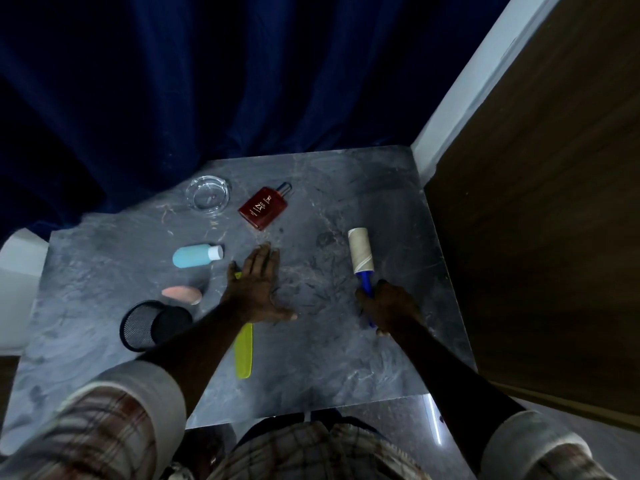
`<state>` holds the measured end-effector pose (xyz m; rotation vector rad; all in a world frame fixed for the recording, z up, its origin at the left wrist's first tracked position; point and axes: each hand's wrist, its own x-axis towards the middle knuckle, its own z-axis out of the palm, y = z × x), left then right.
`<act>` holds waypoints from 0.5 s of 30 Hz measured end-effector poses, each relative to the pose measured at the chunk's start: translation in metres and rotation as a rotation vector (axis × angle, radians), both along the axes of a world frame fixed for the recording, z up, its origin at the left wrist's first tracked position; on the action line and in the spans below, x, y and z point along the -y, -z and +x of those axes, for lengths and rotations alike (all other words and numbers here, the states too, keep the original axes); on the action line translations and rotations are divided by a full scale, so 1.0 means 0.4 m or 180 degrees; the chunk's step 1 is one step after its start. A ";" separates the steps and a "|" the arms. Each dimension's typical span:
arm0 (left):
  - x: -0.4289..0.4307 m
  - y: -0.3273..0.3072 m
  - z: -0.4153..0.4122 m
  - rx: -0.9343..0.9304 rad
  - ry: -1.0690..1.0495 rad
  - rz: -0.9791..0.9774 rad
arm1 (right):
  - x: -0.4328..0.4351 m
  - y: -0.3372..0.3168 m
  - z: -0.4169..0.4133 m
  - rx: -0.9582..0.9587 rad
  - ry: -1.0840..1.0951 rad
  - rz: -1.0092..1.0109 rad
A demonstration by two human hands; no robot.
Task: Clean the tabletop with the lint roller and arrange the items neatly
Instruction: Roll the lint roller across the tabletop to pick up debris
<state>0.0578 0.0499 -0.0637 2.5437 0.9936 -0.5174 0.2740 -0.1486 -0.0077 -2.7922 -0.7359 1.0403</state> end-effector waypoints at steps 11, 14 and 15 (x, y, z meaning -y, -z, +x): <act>0.058 -0.032 0.025 0.0235 -0.0481 -0.0321 | -0.014 0.014 0.020 0.0178 -0.0223 -0.0054; 0.095 -0.033 0.010 0.0426 -0.0546 -0.0364 | -0.022 0.012 0.009 0.0247 -0.0315 -0.0142; 0.102 -0.037 0.005 0.0523 -0.0558 -0.0331 | -0.025 0.011 0.005 0.0277 -0.0348 -0.0211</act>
